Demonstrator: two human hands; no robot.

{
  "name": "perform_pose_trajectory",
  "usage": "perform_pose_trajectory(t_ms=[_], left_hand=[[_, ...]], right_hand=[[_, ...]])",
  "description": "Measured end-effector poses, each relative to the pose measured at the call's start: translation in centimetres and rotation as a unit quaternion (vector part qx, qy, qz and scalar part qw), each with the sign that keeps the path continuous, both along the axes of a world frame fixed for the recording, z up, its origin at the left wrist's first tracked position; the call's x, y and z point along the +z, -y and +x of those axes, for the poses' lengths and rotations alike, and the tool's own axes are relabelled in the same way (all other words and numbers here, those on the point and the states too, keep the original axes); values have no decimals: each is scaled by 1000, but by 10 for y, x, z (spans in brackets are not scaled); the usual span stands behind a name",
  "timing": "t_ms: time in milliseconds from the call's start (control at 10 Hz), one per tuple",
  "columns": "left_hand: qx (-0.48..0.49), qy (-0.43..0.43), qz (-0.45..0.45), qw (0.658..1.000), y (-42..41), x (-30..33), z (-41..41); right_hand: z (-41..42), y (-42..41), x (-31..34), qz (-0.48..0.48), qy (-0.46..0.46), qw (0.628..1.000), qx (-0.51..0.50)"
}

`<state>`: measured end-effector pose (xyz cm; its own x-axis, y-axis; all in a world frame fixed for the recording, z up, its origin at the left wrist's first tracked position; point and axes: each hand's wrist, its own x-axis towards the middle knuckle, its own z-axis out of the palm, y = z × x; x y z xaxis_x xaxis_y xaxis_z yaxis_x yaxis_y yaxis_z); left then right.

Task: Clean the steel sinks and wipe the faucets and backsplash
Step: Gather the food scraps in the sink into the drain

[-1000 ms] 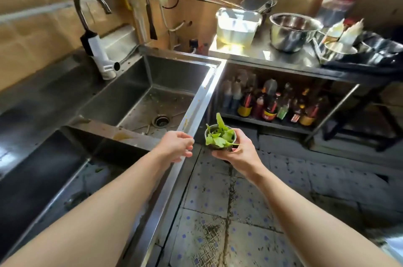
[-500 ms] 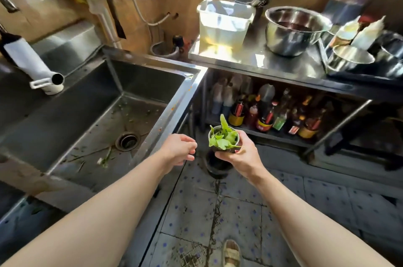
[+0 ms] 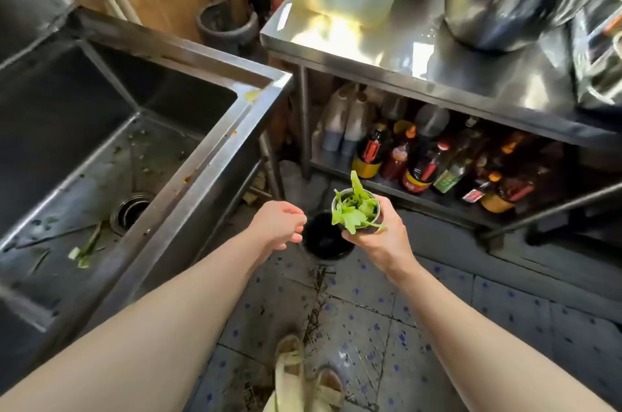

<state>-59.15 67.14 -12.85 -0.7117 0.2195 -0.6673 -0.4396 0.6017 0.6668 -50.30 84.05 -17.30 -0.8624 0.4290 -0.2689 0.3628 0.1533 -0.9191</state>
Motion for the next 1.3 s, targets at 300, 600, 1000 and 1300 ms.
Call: perform_pose_trajectory(t_ms=[300,600,1000,1300], left_hand=[[-7,31,-40,999,-42,-114,-66],[-25,72,-77,994,-75,-258,-97],[-1,23,-183,983,-74,-467,-96],[-25,-27,-223,974,-76,-541,-99]], right_hand=[[-49,-39,-103,-3,48,999,-23],[-85,-61,-243,-54,83,994,-38],[-101,-70,-439,43,127,990,37],[-125,-67,-484,340,208,888,228]])
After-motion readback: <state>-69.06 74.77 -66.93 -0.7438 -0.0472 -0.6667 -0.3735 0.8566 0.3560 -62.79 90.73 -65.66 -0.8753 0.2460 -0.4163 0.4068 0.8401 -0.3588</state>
